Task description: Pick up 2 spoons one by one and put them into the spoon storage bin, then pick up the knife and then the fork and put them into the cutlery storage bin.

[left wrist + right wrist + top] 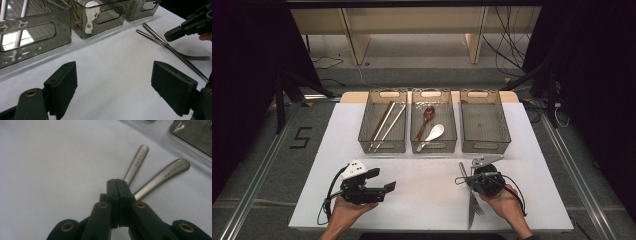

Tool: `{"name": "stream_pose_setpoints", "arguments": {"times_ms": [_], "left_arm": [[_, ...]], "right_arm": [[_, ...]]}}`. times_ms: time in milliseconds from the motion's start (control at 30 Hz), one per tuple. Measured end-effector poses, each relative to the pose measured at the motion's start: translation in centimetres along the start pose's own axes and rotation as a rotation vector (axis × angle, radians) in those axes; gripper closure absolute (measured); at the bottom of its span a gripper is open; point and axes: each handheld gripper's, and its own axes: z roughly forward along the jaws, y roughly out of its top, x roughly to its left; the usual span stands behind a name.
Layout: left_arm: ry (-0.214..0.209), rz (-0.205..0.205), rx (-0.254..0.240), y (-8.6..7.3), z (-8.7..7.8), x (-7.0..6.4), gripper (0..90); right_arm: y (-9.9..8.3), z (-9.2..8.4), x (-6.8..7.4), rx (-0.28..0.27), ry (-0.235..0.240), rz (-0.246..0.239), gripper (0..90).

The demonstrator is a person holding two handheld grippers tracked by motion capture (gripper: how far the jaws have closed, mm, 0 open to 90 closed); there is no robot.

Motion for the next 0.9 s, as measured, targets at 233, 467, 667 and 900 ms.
{"name": "stream_pose_setpoints", "arguments": {"times_ms": [233, 467, 667, 900], "left_arm": [[0.002, 0.001, 0.002, 0.0, 0.0, 0.0, 20.5], [0.003, 0.007, -0.002, 0.0, -0.1, 0.0, 20.5], [0.006, 0.012, -0.004, 0.0, -0.1, -0.1, 20.5], [0.010, 0.007, -0.010, 0.0, -0.2, -0.1, 20.5]], "right_arm": [[-0.1, 0.1, -0.2, 0.012, -0.014, 0.003, 90.0], [-0.3, 0.5, -0.4, 0.025, -0.025, 0.004, 90.0], [-0.6, 0.8, -0.3, 0.027, -0.023, 0.014, 90.0], [-0.5, 1.3, -0.4, 0.035, 0.006, 0.031, 90.0]]}}
